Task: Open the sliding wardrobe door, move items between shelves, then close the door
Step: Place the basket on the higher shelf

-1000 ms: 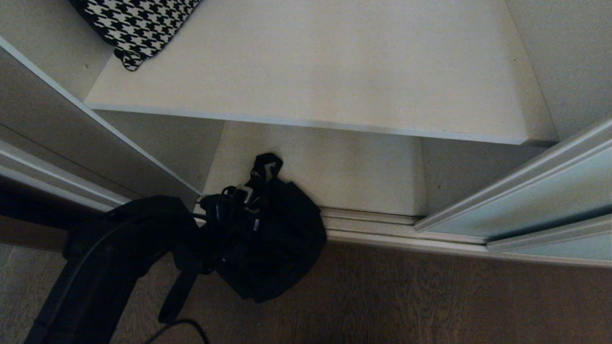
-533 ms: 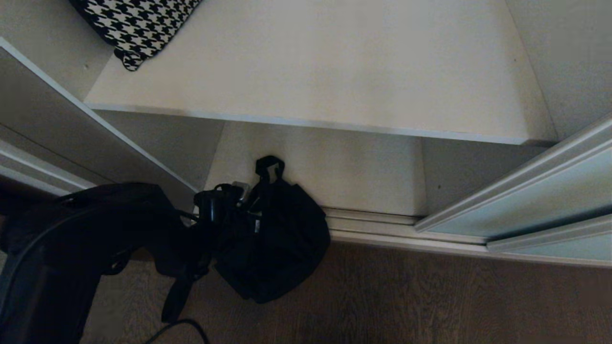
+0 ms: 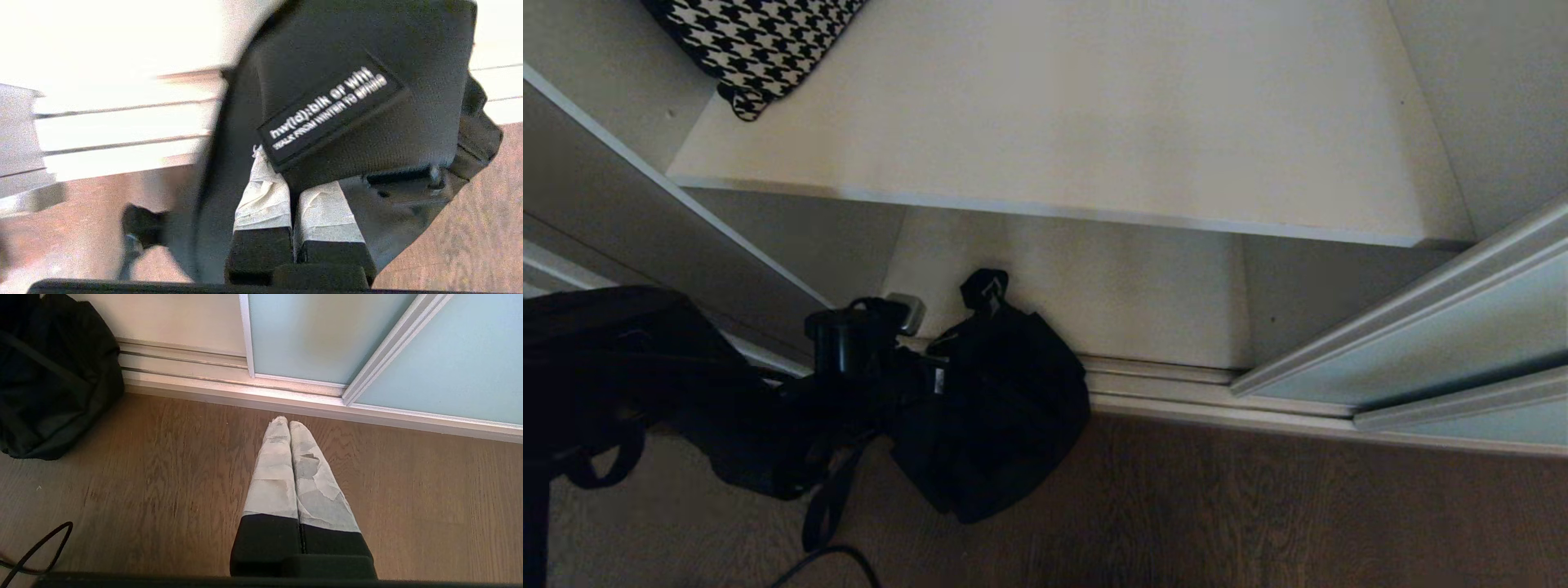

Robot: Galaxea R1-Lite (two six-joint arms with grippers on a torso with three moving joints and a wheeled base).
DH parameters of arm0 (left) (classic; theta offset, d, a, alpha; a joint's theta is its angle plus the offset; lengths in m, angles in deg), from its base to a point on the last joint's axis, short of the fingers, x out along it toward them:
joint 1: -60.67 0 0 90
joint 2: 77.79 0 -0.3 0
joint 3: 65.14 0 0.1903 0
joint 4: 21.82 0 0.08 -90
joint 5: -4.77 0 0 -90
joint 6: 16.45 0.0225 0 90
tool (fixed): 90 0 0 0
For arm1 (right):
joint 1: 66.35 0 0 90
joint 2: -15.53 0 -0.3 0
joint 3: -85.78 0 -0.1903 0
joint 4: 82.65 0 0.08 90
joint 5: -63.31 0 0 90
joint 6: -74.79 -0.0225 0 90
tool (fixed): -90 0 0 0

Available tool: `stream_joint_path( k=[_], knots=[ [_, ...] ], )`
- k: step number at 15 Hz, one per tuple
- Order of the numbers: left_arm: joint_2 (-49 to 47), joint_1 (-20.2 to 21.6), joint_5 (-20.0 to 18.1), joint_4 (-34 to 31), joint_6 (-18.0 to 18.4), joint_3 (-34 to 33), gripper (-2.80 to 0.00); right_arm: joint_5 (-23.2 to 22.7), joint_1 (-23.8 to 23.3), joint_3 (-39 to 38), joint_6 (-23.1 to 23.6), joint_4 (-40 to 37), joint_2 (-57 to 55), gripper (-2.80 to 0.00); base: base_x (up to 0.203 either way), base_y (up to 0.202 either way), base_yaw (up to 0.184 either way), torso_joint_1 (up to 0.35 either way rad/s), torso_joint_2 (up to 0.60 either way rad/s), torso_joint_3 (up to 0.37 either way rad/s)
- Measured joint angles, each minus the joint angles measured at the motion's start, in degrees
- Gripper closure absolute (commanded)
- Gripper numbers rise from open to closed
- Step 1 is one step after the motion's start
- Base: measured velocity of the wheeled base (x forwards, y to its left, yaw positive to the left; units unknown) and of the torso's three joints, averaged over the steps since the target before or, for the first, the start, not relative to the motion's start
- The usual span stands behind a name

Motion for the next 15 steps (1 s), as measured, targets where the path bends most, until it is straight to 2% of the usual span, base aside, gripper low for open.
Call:
stream_joint_path(
  k=[3, 8, 11, 15],
  knots=[
    [7.31, -0.37, 0.86, -4.17, -0.55, -2.66, 0.0, 0.0, 0.0, 0.0, -0.01, 0.01, 0.02, 0.0, 0.0, 0.0, 0.0, 0.0, 0.0, 0.0],
    [21.09, -2.61, 1.16, -19.22, -4.47, -4.5, 0.0, 0.0, 0.0, 0.0, -0.01, -0.01, 0.0, 0.0, 0.0, 0.0, 0.0, 0.0, 0.0, 0.0],
    [29.47, -4.02, 1.37, -25.87, -4.92, -5.63, 0.0, 0.02, 0.0, 0.0, 0.0, -0.01, 0.0, 0.0, 0.0, 0.0, 0.0, 0.0, 0.0, 0.0],
    [40.61, -5.29, 3.78, -36.36, -5.0, -5.77, 0.0, 0.0, 0.0, 0.0, 0.0, 0.01, 0.01, 0.0, 0.0, 0.0, 0.0, 0.0, 0.0, 0.0]
  ],
)
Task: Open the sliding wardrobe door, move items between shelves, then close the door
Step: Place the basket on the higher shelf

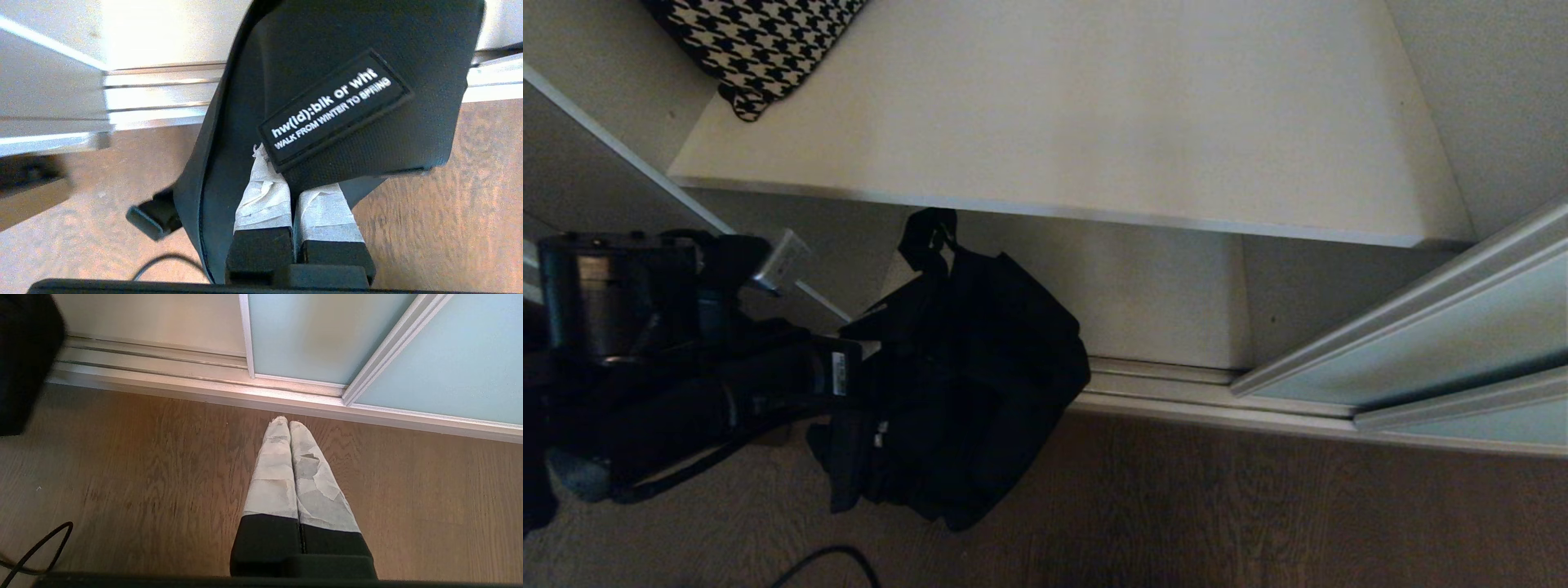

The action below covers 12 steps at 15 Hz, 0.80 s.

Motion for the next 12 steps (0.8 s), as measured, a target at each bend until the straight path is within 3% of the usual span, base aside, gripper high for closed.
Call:
stream_joint_path(
  k=[6, 10, 12],
  knots=[
    [14.71, -0.42, -0.7, -13.37, 0.77, 0.21, 0.0, 0.0, 0.0, 0.0, -0.01, -0.02, -0.01, 0.0, 0.0, 0.0, 0.0, 0.0, 0.0, 0.0],
    [23.26, -0.54, -6.12, -29.0, 1.32, 3.14, 0.0, -0.02, 0.0, 0.0, 0.0, 0.0, -0.01, 0.0, 0.0, 0.0, 0.0, 0.0, 0.0, 0.0],
    [25.94, -0.48, -6.88, -34.18, 1.34, 4.48, 0.0, 0.0, 0.0, 0.0, 0.0, 0.0, -0.01, 0.0, 0.0, 0.0, 0.0, 0.002, 0.0, 0.128]
  ],
)
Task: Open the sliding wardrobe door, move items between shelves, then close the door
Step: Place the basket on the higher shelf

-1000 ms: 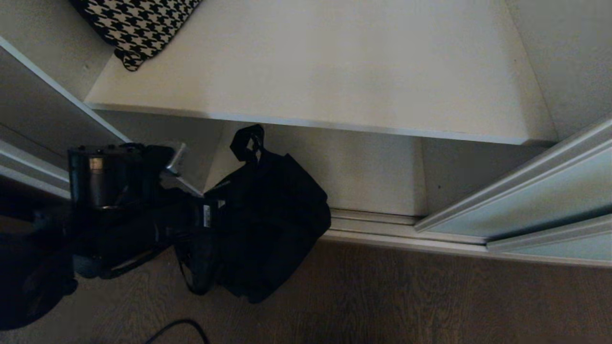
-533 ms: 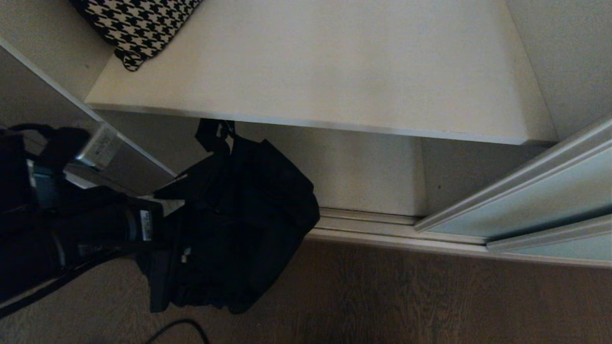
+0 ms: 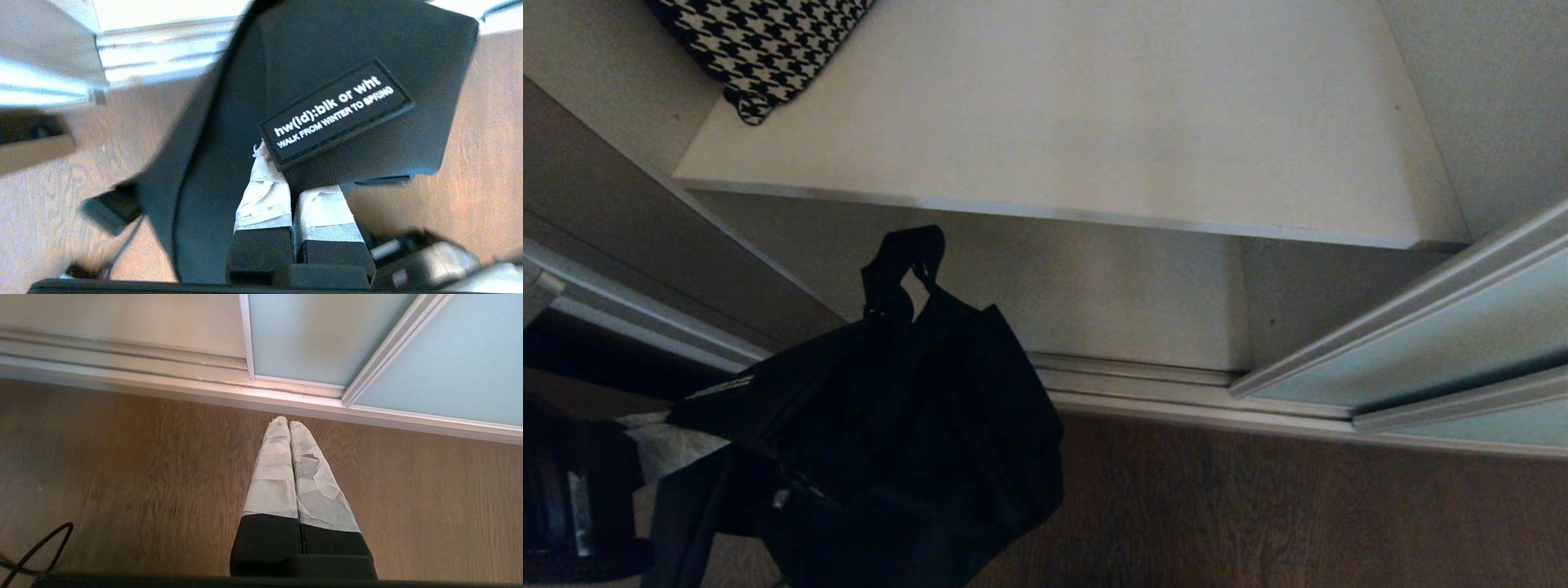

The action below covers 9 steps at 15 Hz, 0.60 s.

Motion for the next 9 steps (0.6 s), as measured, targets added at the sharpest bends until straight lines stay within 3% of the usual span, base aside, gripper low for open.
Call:
stream_joint_path(
  k=[9],
  knots=[
    [4.13, 0.0, -0.22, 0.27, 0.96, 2.4, 0.0, -0.03, 0.0, 0.0, 0.0, 0.01, 0.01, 0.0, 0.0, 0.0, 0.0, 0.003, 0.0, 0.196]
  ],
)
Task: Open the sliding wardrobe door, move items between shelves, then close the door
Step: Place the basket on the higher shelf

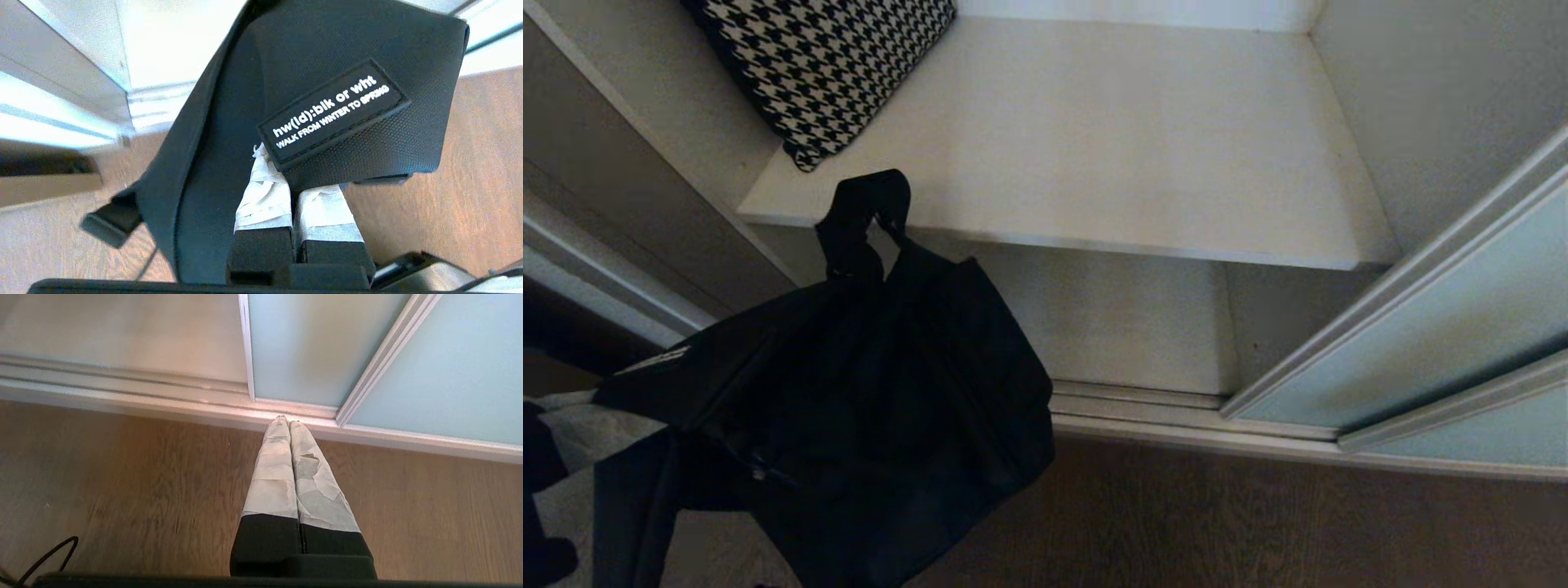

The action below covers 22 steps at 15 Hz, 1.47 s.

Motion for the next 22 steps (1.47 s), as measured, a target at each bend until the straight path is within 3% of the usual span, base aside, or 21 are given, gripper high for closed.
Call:
stream_joint_path(
  k=[7, 15, 22],
  knots=[
    [-0.24, 0.24, 0.39, 2.18, -0.69, 2.68, 0.0, 0.03, 0.0, 0.0, 0.0, -0.02, -0.01, 0.0, 0.0, 0.0, 0.0, 0.004, 0.0, 0.195],
    [-0.4, 0.41, 2.34, 2.94, -0.78, 5.16, 0.0, 0.01, 0.0, 0.0, 0.0, -0.01, 0.0, 0.0, 0.0, 0.0, 0.0, 0.001, 0.0, 0.024],
    [-3.36, 0.41, 3.04, 14.65, 0.26, 13.03, 0.0, 0.0, 0.0, 0.0, 0.0, -0.04, 0.01, 0.0, 0.0, 0.0, 0.0, 0.0, 0.0, 0.004]
  ],
)
